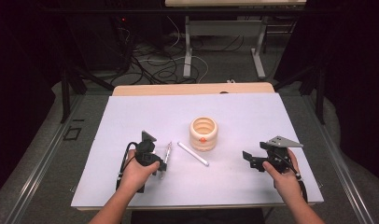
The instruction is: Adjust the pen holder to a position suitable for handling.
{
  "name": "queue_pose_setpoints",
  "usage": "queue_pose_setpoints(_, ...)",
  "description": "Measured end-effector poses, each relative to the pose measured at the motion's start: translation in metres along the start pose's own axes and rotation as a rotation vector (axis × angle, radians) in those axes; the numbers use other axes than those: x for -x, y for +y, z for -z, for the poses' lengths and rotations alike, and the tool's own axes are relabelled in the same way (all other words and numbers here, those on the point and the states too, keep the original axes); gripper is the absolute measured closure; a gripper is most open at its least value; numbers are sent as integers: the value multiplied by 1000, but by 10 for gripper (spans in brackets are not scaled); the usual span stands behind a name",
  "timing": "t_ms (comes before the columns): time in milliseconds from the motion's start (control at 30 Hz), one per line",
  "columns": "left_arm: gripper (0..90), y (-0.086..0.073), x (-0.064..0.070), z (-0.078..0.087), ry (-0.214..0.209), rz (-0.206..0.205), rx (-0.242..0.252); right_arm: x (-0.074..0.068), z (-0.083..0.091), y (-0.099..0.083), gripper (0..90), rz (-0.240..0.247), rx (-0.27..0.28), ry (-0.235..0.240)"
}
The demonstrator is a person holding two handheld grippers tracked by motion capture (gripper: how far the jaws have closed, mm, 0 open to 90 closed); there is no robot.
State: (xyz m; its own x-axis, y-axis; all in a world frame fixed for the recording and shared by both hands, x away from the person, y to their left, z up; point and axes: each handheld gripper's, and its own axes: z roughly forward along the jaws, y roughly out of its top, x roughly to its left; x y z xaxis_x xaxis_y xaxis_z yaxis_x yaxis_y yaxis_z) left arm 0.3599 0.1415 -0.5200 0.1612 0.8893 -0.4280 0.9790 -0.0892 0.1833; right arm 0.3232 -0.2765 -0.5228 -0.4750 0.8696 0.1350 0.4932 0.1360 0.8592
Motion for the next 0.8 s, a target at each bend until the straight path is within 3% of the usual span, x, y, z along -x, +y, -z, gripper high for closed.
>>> queue_pose_setpoints(167, 801, 1, -2, 7, -11, -59, 30, 0, 0, 0, 140, 1, -1, 0)
queue_pose_setpoints(233, 801, 0, -1, 9, -10, -52, 66, 0, 0, 0, 140, 2, -1, 0)
queue_pose_setpoints(367, 800, 1, -3, 18, -12, -113, 120, 0, 0, 0, 141, 0, -1, 0)
queue_pose_setpoints(433, 800, 1, -2, 21, -20, -109, 145, 0, 0, 0, 141, -1, -2, 0)
queue_pose_setpoints(467, 800, 1, -2, 23, -20, -126, 157, -1, 0, 0, 141, -6, -4, 2)
queue_pose_setpoints(800, 800, -2, 7, 40, 20, -255, 281, 0, 0, 0, 140, 0, -2, -1)
